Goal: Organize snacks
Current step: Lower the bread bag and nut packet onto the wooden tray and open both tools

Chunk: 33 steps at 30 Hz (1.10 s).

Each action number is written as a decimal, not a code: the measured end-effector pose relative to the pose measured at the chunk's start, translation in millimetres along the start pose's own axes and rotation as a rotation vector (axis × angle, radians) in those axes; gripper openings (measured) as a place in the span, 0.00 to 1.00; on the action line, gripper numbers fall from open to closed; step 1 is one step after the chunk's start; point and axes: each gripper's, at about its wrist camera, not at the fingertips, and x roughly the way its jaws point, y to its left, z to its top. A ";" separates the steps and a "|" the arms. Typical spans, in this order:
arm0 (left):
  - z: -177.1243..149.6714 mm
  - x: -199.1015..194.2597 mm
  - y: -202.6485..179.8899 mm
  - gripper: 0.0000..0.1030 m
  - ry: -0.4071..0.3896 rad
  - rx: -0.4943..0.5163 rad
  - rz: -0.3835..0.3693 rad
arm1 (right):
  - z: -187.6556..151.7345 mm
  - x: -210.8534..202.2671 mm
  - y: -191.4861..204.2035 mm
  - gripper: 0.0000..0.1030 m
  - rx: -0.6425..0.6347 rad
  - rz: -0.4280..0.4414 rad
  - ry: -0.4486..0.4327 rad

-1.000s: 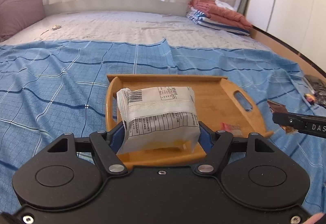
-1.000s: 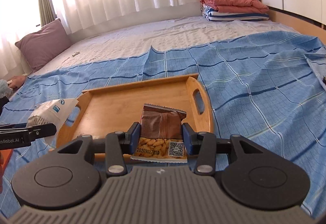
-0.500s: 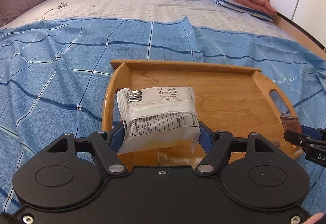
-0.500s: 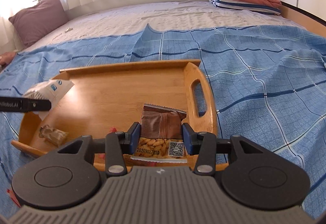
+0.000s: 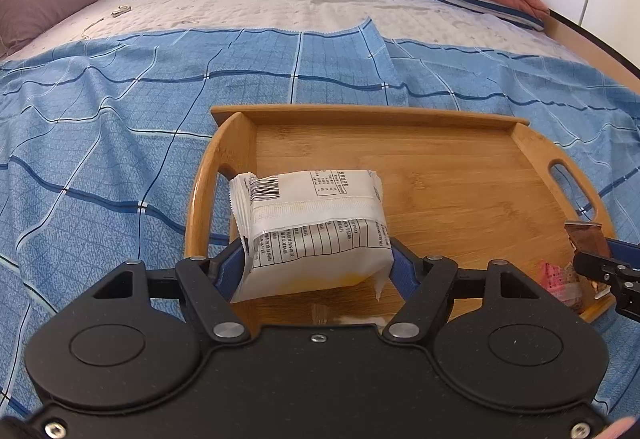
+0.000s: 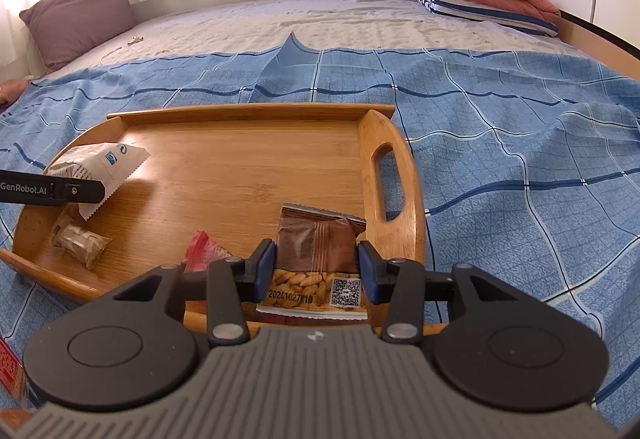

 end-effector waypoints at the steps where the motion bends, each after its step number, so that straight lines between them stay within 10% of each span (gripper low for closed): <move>1: -0.7 0.8 -0.3 0.69 0.001 -0.001 0.002 | -0.7 0.4 0.0 0.48 0.000 0.000 0.000; 12: -2.9 2.6 -4.0 0.71 0.000 0.001 0.001 | -4.5 4.4 -4.3 0.52 0.020 0.020 -0.003; 17: -4.6 -4.2 -5.1 0.82 -0.006 0.003 0.001 | -3.8 -0.6 -3.6 0.69 0.037 0.018 -0.012; 33: -21.1 -103.6 -20.8 0.97 -0.129 0.103 -0.027 | -3.2 -84.3 23.5 0.91 0.041 0.043 -0.141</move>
